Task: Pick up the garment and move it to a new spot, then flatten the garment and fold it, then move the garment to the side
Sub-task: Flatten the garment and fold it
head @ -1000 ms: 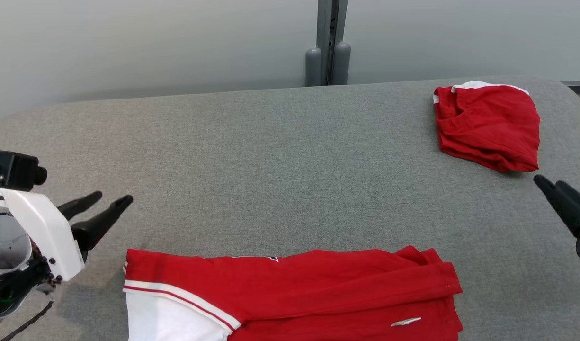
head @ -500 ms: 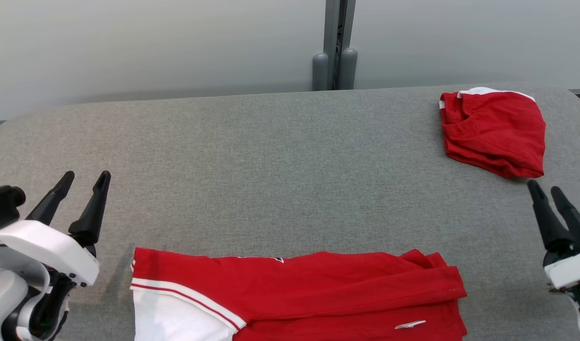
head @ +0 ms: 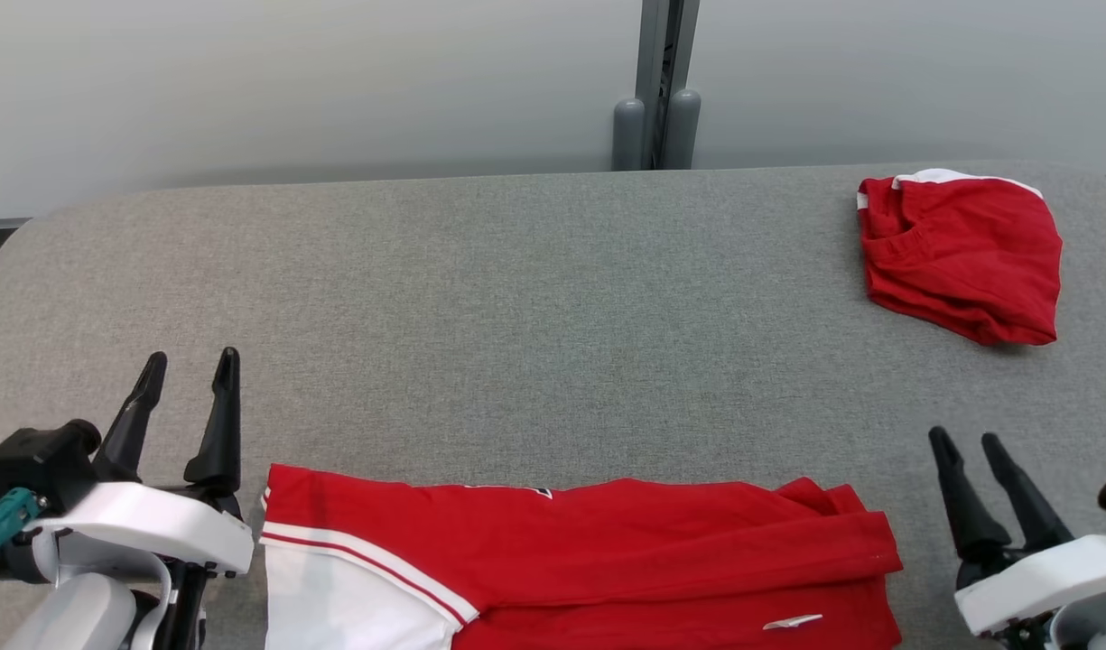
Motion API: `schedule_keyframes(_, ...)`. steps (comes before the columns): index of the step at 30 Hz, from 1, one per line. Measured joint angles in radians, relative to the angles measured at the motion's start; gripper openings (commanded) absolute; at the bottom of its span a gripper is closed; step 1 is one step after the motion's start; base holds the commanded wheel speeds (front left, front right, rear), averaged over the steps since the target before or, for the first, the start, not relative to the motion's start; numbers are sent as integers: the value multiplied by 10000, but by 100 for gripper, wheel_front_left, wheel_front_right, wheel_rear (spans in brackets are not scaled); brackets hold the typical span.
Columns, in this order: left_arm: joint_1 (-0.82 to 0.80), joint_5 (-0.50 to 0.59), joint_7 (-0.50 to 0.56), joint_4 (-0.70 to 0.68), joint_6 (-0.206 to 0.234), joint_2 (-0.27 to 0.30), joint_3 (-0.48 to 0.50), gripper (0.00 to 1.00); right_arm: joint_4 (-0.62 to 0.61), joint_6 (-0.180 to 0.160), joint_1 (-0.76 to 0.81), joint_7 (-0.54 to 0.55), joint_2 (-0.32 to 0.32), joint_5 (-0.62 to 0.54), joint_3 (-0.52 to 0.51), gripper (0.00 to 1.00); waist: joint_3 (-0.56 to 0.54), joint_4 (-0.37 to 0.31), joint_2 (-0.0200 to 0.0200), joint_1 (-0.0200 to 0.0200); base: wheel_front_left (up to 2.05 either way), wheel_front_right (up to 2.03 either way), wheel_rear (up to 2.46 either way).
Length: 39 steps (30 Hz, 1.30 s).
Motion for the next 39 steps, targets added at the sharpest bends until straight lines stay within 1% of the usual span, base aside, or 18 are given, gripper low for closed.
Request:
schedule_keyframes(3,308,943,0,13,-155,-600,679,100,259,0,97,190,320,-368,50,100,4,-12,0,0,0,0,0)
schedule_keyframes(4,401,1409,0,-52,-221,-779,905,100,330,0,131,240,393,-500,104,100,8,-13,0,0,0,0,0)
schedule_keyframes(6,539,2251,-4,-205,-437,-1162,1383,100,416,0,157,268,571,-548,153,100,30,-9,0,0,0,0,0)
schedule_keyframes(8,830,2731,-2,-35,-694,-1507,1615,100,591,0,164,316,732,-591,357,100,47,2,0,0,0,0,0)
schedule_keyframes(12,1178,3237,-2,224,-1135,-2127,2255,100,876,0,182,401,849,-660,579,100,60,35,0,0,0,0,0)
schedule_keyframes(17,1360,3762,-2,372,-1592,-2824,2901,100,1310,0,207,1258,899,-531,792,100,156,38,0,0,0,0,0)
schedule_keyframes(23,1383,4263,-2,692,-2086,-3267,3361,100,1492,0,105,2568,871,-201,871,100,237,77,0,0,0,0,0)
schedule_keyframes(28,1364,4583,-2,892,-2357,-3528,3630,100,1565,2,-19,3568,861,56,769,100,224,186,0,0,0,0,0)
schedule_keyframes(34,1316,4882,-2,1070,-2621,-3802,3839,100,1066,0,-25,4410,988,639,1158,100,275,313,0,0,0,0,0)
schedule_keyframes(35,1292,4911,-2,1097,-2663,-3831,3881,100,970,0,-18,4491,995,742,1227,98,292,332,0,0,0,0,0)
schedule_keyframes(36,1262,4955,-2,1129,-2700,-3852,3925,100,915,0,-15,4516,989,805,1285,63,310,352,0,0,0,0,0)
schedule_keyframes(38,1190,4995,-2,1191,-2755,-3893,4006,100,851,0,-16,4533,965,840,1323,18,335,385,0,0,0,0,0)
schedule_keyframes(39,1180,5056,-2,1212,-2796,-3927,4036,100,828,0,-14,4521,949,853,1358,0,342,398,0,0,0,0,0)
